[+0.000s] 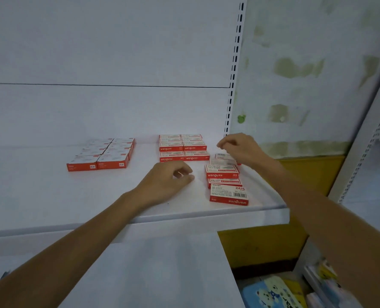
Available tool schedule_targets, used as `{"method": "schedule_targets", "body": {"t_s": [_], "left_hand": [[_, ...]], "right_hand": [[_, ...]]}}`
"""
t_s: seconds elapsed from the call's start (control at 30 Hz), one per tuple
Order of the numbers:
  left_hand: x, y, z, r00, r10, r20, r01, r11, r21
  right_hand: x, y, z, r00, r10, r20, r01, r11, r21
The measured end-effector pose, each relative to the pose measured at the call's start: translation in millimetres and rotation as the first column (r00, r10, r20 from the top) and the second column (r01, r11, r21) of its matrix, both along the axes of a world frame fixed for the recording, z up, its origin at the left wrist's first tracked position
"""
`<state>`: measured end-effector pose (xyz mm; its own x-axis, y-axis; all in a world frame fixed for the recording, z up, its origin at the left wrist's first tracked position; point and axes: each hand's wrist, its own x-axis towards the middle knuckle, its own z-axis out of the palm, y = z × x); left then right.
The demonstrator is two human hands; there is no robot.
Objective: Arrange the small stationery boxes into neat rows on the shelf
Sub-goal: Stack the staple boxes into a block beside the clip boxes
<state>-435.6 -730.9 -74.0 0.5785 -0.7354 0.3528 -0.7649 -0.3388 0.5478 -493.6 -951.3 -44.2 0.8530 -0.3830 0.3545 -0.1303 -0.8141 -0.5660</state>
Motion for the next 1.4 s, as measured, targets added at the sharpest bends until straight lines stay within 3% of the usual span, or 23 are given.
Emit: {"method": "schedule_targets", "body": {"t_s": [0.27,0.57,0.83,1.0,1.1,1.3,1.4], "left_hand": [[-8.8,-17.3,-2.1,0.995,-0.072,-0.062,0.071,0.997,-0.024],[-11.8,-14.1,-1.4,0.989,-0.126,-0.08,0.133,0.986,0.097],[-9.2,-13.5,-3.2,0.992,-0.105,-0.067,0.113,0.985,0.13],[-7.2,-12.2,-3.9,0.995,-0.05,-0.081,0.046,0.998,-0.047],[-4.3,-11.7,-4.1,0.998,-0.017,-0.052,0.014,0.999,-0.05],[1.7,-5.4,0.3,0.987,0.161,-0.026,-0.163,0.977,-0.139],[2.7,-5.3,1.3,0.974,0.219,-0.055,-0.226,0.949,-0.221]], "right_hand": [[-57.9,1.0,-20.1,0.988,0.146,-0.045,-0.135,0.974,0.183],[-59.3,10.6,-14.1,0.981,0.186,-0.057,-0.184,0.982,0.049],[-38.8,11.7,-8.3,0.991,0.066,-0.12,-0.08,0.99,-0.118],[-23.2,25.1,-6.9,0.999,0.034,0.021,-0.03,0.986,-0.162],[-12.2,33.5,0.7,0.988,0.041,0.148,-0.017,0.987,-0.16],[12.6,47.7,13.4,0.962,0.199,0.186,-0.149,0.955,-0.255],[25.4,51.9,17.6,0.918,0.25,0.308,-0.188,0.958,-0.217]]}}
